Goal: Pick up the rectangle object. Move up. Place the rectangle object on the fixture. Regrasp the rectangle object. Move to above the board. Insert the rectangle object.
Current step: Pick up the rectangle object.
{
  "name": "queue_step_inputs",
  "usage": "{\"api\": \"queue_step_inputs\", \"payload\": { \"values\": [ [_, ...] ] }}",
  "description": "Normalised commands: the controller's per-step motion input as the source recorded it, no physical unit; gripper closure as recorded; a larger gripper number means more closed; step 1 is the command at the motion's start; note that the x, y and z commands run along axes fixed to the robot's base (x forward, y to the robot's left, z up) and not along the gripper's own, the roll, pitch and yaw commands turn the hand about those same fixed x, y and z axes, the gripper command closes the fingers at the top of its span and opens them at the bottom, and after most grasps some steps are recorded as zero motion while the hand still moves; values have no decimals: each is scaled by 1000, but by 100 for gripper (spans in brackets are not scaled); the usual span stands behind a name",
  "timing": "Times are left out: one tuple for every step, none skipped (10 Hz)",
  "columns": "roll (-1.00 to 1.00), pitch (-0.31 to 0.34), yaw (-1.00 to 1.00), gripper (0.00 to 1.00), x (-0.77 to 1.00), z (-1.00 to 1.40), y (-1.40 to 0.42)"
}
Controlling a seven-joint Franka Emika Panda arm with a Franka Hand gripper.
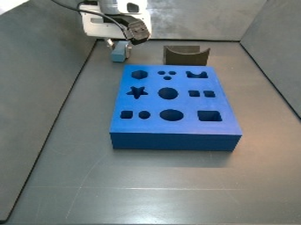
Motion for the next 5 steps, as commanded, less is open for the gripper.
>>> {"api": "queue_step_inputs", "payload": {
  "values": [
    [0, 0, 0, 100, 0, 0, 0],
    [0, 0, 0, 100, 0, 0, 0],
    [0, 0, 0, 100, 0, 0, 0],
    [0, 0, 0, 100, 0, 0, 0],
    [0, 0, 0, 100, 0, 0, 0]
  ]
}}
